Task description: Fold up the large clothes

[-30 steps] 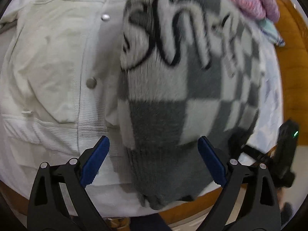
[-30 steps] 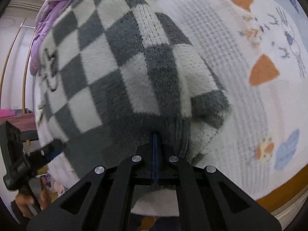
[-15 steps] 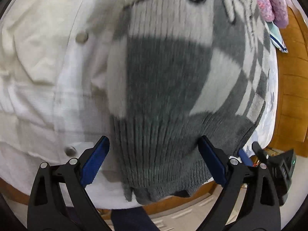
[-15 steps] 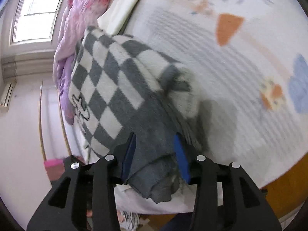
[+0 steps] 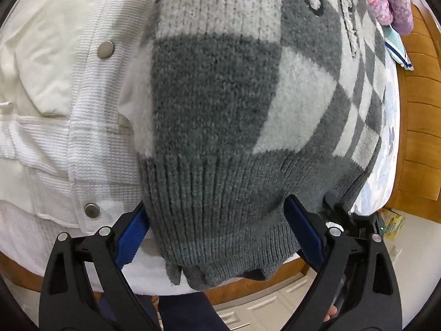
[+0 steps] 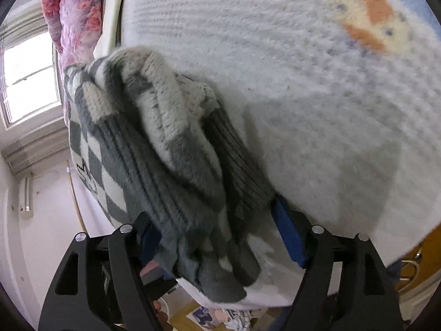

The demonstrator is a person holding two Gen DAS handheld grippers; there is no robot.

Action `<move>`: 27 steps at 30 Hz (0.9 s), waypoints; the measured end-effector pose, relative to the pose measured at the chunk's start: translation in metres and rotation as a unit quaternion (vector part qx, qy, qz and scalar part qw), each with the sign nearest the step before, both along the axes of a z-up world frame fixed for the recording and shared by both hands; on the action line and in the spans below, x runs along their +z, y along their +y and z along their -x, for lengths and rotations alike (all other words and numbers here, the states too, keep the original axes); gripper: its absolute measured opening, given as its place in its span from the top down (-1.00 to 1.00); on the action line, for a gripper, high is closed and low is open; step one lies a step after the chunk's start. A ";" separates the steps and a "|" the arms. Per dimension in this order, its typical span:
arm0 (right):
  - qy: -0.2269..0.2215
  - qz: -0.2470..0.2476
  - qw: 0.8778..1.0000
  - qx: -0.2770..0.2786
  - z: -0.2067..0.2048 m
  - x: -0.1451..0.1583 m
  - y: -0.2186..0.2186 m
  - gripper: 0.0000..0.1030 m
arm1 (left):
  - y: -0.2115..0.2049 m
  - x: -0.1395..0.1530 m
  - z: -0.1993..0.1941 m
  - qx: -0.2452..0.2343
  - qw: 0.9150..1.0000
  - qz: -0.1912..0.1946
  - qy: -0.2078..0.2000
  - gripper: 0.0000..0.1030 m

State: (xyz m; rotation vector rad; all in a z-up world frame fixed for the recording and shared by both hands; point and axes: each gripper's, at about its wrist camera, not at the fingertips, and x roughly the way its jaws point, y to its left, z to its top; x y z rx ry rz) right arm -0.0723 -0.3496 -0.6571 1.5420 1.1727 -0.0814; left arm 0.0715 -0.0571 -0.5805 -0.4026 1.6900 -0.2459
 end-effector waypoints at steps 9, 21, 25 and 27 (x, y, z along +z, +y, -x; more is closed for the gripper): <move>-0.055 -0.014 0.998 -0.037 -0.012 0.006 0.000 -0.35 | 0.031 0.001 -0.026 0.028 0.998 0.054 0.024 -0.80; -0.046 0.033 0.998 -0.041 -0.033 0.028 0.003 0.18 | 0.063 0.055 -0.090 0.014 0.996 0.064 -0.055 -0.80; -0.034 0.036 0.998 -0.038 -0.036 0.025 0.004 0.18 | 0.056 0.067 -0.135 -0.002 0.995 0.048 -0.090 -0.80; -0.035 0.037 0.998 -0.041 -0.038 0.024 0.004 0.18 | 0.051 0.065 -0.155 -0.012 0.995 0.038 -0.091 -0.80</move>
